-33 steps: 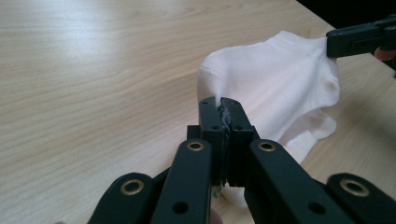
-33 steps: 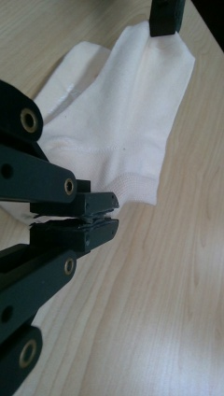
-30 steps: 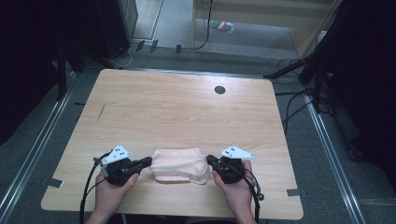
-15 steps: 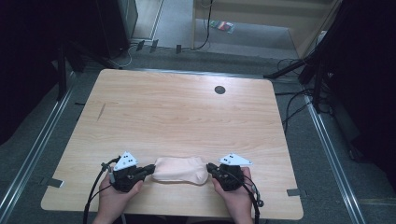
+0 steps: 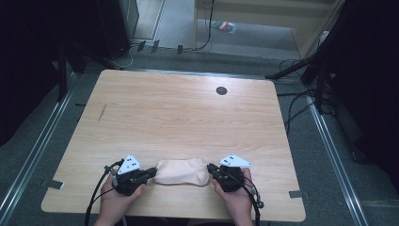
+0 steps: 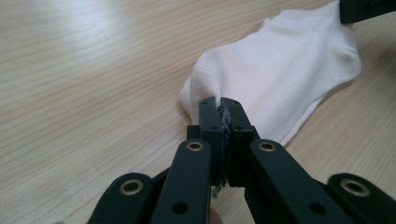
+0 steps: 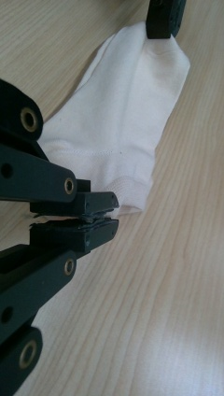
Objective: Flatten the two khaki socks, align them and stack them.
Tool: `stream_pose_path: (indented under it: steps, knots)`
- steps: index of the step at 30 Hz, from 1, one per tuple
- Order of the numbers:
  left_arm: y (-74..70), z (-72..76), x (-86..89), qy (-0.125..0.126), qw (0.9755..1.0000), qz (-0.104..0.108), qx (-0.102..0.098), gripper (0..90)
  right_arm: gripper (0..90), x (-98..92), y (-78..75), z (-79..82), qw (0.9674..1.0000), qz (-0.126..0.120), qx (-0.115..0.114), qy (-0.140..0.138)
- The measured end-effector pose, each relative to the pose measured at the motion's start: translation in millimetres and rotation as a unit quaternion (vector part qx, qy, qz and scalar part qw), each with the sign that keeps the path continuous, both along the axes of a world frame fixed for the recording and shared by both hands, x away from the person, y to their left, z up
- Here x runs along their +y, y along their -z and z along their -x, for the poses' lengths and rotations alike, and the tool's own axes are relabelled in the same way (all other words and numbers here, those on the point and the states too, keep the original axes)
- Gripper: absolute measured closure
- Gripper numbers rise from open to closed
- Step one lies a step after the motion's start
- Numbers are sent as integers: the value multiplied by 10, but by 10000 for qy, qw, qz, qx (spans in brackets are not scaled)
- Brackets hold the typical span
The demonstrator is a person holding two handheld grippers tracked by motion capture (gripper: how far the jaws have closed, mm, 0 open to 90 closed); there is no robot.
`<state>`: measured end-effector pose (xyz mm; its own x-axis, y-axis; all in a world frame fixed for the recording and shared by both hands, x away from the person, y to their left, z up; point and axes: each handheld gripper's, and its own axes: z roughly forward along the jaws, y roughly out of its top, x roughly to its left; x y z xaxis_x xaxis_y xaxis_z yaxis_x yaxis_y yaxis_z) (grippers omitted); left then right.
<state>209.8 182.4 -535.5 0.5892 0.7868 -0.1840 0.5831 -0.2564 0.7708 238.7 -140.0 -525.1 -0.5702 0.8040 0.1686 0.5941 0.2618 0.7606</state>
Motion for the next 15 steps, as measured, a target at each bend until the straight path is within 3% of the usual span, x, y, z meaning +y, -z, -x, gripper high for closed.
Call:
stream_pose_path:
  steps: [5,13,15]
  knots:
    - [-51,35,26,2,10000,24,-77,899,866,4,-75,29,9997,-43,-231,-22]
    - [32,7,-3,65,9998,-177,69,898,865,25,56,-56,10000,41,-38,-17]
    - [63,-8,-17,102,9995,-272,106,897,865,20,106,-84,9999,136,100,1]
